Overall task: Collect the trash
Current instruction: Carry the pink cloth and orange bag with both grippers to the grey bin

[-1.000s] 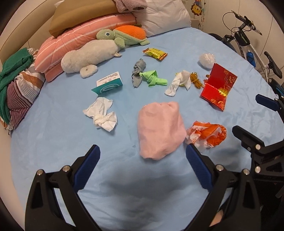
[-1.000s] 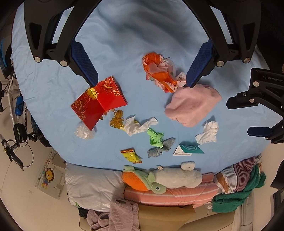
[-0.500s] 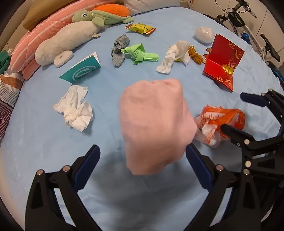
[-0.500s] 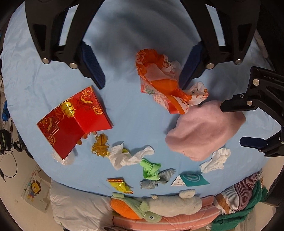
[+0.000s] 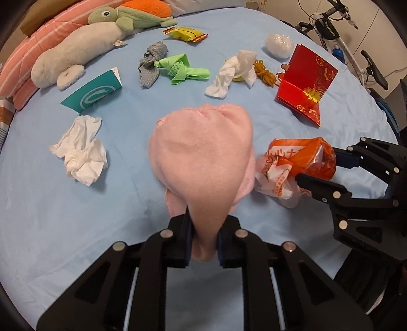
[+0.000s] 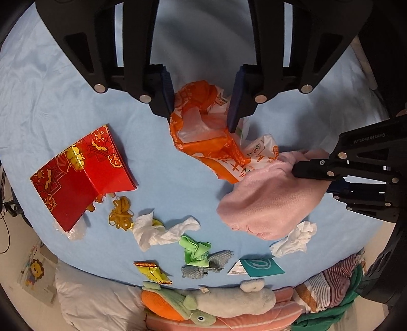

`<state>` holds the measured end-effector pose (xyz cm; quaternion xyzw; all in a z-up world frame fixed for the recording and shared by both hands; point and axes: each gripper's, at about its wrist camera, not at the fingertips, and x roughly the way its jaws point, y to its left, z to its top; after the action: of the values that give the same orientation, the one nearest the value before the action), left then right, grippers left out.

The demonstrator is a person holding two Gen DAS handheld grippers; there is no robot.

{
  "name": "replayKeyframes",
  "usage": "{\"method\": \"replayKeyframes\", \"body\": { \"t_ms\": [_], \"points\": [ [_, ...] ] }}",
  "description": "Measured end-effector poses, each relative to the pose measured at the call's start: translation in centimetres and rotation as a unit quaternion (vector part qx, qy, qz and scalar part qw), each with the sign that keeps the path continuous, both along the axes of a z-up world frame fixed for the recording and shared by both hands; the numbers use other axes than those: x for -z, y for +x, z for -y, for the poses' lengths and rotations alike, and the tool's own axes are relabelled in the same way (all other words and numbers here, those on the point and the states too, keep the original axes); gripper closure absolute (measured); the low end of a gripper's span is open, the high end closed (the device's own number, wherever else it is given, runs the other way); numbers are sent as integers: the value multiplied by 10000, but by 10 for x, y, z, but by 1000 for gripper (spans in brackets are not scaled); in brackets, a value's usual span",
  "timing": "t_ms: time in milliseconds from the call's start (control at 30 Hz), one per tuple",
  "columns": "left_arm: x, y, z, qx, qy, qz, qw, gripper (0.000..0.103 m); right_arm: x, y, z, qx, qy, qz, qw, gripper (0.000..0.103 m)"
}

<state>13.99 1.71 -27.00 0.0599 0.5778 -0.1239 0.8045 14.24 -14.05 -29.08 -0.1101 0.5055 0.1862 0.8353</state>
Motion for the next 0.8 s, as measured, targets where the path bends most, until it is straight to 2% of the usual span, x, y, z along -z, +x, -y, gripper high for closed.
{"method": "replayKeyframes", "body": {
  "t_ms": [200, 367, 600, 800],
  "points": [
    [-9, -3, -5, -87, -52, 144, 9998, 93, -16, -10, 1, 38, 107, 218, 9997, 73],
    [-35, -11, -3, -52, -134, 479, 9987, 94, -41, -21, 8, 160, 134, 562, 9982, 74],
    [-84, -34, 19, 289, -202, 999, 9944, 94, -98, -50, 38, 530, 324, 998, 9931, 74],
    [-128, -54, 61, 856, -406, 1294, 9871, 94, -154, -92, 86, 1041, 348, 1348, 9848, 74]
  ]
}}
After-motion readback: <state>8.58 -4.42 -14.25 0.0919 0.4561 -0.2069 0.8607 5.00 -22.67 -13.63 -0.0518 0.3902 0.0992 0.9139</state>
